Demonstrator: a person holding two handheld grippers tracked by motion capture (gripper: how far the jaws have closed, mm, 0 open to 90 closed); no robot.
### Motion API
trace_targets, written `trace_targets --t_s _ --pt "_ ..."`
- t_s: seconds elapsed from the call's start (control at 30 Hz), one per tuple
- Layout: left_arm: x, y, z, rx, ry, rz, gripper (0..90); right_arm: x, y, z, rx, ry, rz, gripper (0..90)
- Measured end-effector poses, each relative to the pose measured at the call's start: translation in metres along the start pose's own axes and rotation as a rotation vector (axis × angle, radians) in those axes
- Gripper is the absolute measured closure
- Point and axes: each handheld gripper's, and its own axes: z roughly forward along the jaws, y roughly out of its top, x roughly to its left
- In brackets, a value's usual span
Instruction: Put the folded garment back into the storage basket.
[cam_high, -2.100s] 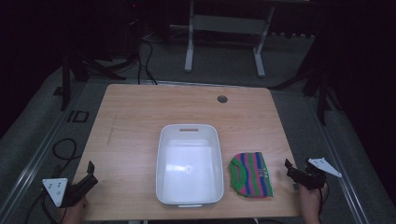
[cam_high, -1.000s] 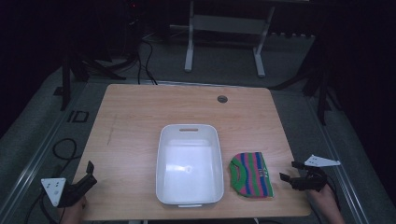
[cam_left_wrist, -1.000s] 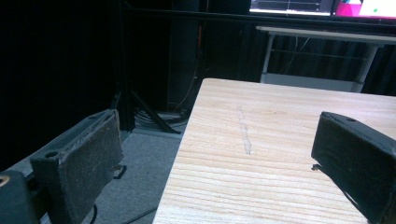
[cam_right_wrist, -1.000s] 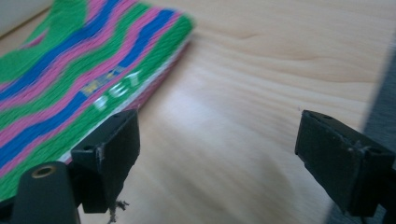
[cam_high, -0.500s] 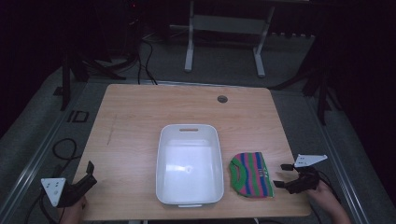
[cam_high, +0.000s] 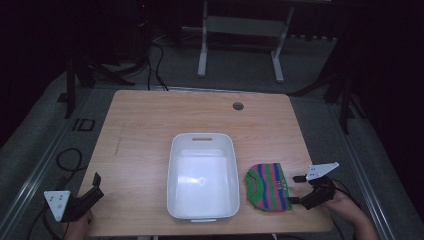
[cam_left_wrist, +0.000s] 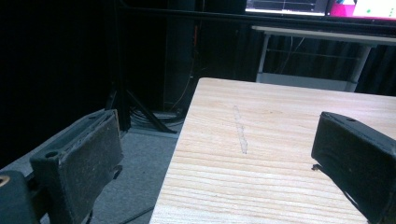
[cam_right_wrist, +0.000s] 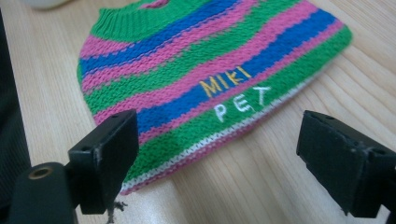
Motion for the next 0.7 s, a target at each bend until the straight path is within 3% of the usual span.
trace_targets --t_s 0.1,0.4,0.43,0.47,0.7 --pt "0.0 0.0 0.0 0.0 -0.001 -0.001 2.2 0.002 0.006 0.003 0.02 0.023 -0.032 13.2" --pt "0.0 0.0 0.0 0.001 -0.001 0.0 2.2 0.009 0.031 0.008 0.107 0.035 -0.196 21.1" --pt "0.0 0.0 0.0 0.001 -0.001 0.0 2.2 0.009 0.031 0.008 0.107 0.035 -0.196 21.1" --pt "0.0 0.0 0.0 0.002 -0.003 0.002 2.2 0.011 0.04 0.008 0.132 0.041 -0.232 22.5" --pt "0.0 0.0 0.0 0.001 -0.006 0.001 2.2 0.015 0.061 0.013 0.205 0.063 -0.326 26.2"
